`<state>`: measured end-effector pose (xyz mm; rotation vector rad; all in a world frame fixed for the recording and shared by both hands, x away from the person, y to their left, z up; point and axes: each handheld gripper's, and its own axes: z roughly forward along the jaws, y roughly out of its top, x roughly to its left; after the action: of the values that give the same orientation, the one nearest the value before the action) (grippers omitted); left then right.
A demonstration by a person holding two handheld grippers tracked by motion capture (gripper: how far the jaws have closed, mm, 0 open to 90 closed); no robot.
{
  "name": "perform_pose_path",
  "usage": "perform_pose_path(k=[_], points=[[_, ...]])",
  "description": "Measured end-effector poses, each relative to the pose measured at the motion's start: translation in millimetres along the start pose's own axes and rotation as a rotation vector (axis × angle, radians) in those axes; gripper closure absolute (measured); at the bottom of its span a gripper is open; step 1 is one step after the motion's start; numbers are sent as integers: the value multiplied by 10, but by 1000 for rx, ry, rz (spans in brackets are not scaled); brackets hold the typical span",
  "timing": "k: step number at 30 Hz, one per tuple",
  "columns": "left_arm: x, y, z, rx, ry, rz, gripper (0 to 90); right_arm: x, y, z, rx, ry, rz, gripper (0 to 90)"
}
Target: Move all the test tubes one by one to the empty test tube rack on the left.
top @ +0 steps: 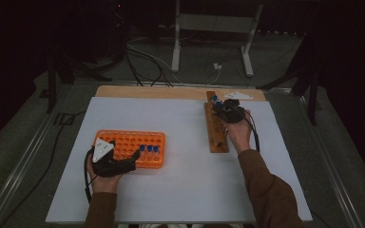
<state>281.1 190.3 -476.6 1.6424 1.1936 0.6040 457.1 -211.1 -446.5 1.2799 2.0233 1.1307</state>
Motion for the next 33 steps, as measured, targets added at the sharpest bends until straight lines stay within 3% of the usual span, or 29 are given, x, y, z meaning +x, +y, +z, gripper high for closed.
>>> perform_pose_path(k=[18,28,33], points=[[-19,2,2,1,-3,8,8,-28,236,-466,-114,17,-25,771],[14,31,-62,-29,-9,-15,8,41,213,-591,-103,77,-39,770],[3,86,-93,-40,-31,-4,8,108,165,-624,-91,112,-52,770]])
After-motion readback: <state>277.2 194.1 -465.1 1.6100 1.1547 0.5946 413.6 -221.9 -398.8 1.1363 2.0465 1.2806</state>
